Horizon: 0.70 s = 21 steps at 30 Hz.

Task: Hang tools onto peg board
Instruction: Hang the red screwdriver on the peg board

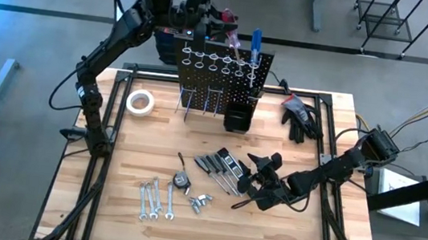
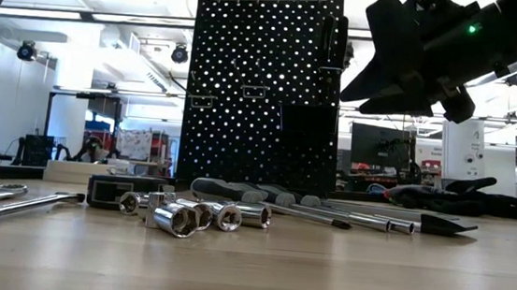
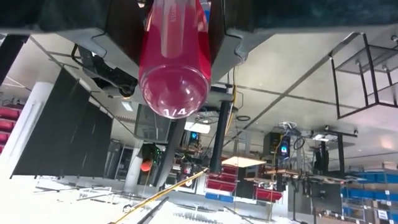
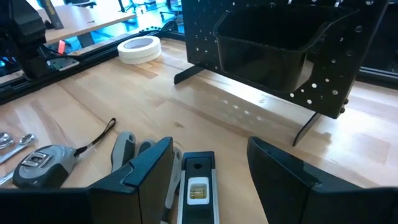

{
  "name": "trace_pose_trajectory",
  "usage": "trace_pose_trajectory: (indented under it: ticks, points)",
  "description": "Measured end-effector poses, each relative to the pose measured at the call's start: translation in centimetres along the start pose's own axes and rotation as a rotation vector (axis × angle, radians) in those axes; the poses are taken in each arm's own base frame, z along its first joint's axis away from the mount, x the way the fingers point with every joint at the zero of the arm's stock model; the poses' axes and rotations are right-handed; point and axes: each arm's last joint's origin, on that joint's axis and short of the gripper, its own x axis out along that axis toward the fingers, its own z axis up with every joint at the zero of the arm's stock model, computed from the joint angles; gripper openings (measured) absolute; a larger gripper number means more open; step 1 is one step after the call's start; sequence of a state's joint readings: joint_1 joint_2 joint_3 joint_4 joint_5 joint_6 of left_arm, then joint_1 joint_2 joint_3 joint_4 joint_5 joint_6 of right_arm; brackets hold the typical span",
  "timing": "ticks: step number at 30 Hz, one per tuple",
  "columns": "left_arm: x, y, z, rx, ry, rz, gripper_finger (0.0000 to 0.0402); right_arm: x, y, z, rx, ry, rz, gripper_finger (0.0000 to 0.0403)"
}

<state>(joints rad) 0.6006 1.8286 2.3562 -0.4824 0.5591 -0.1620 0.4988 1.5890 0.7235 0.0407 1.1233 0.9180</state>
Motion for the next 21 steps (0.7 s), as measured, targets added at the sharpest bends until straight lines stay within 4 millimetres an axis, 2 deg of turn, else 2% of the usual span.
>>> trace_pose_trajectory:
  ticks: [21]
  points:
    - [-0.03, -0.09, -0.03, 0.017, 0.006, -0.002, 0.0116, 0.14, 0.08, 0.18, 0.022, -0.010, 0.000, 0.0199]
